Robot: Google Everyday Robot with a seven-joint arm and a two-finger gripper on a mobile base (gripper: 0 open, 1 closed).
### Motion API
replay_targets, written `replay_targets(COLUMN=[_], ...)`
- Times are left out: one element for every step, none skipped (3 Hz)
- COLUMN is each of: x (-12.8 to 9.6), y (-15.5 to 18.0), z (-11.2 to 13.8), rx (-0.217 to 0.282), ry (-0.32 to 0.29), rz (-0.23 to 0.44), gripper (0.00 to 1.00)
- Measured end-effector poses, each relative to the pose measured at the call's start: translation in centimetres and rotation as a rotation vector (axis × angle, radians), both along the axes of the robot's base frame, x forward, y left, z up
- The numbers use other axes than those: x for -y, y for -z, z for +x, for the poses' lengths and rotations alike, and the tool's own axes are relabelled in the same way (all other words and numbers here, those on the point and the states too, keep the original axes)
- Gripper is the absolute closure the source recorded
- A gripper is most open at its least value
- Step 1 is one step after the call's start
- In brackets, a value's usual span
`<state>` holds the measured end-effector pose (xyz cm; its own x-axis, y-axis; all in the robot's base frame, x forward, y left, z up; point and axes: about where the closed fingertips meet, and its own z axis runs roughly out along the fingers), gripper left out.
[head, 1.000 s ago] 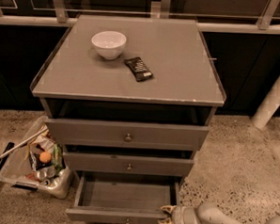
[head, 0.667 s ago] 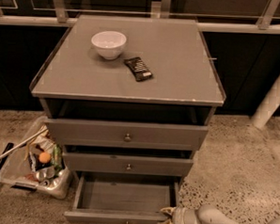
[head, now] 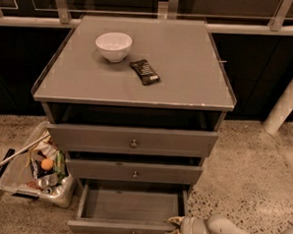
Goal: Open bottom drawer
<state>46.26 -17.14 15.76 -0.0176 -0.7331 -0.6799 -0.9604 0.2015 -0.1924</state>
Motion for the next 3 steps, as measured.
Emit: replay_targets(x=[-0.01,-0.01,-0.01], y=[0.0,0.0,0.0], z=[0.0,0.0,0.0], rx=[0.0,0.0,0.0], ry=[0.0,0.0,0.0], rz=[0.0,0.0,0.0], gripper=[0.15,0.0,0.0])
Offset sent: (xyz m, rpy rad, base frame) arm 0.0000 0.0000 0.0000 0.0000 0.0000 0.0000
